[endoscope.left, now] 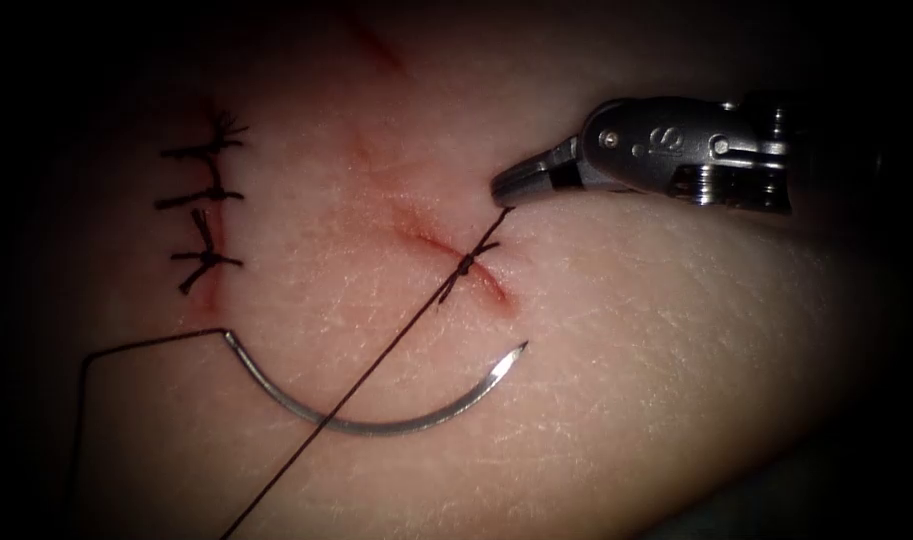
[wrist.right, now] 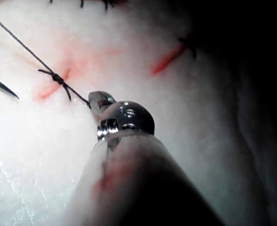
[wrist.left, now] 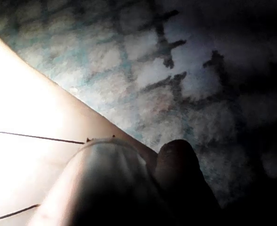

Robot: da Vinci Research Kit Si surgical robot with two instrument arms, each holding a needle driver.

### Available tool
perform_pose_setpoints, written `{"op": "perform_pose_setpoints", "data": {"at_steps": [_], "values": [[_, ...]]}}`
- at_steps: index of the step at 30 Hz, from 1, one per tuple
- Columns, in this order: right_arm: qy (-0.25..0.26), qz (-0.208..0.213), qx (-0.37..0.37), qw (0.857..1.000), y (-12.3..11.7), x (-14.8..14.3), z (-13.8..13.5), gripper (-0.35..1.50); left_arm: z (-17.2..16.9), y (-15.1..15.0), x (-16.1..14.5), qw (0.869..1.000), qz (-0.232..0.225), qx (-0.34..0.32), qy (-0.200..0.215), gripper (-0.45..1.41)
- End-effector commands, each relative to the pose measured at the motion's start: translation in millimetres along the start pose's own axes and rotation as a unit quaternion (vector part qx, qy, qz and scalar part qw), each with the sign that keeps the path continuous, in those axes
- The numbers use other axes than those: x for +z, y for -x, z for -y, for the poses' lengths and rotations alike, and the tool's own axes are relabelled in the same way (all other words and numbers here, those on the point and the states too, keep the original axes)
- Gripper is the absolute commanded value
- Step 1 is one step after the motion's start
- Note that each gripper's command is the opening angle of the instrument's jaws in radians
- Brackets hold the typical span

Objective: Wound Closure

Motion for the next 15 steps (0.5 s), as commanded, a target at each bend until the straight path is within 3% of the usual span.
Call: {"op": "perform_pose_setpoints", "data": {"at_steps": [1, 10, 15], "values": [[0.001, 0.000, 0.001, 1.000, -0.3, 0.7, -0.4, -0.35, -0.2, -0.2, 0.7, 1.000, -0.002, -0.002, 0.000, -0.45], [0.003, 0.006, 0.001, 1.000, -0.1, 0.8, -0.4, -0.35, -1.2, 0.6, 0.9, 1.000, -0.003, -0.006, 0.008, -0.45], [0.002, -0.003, 0.003, 1.000, -0.4, 1.0, 0.2, -0.35, 0.2, -0.1, 0.5, 1.000, -0.005, -0.010, 0.014, -0.45]]}}
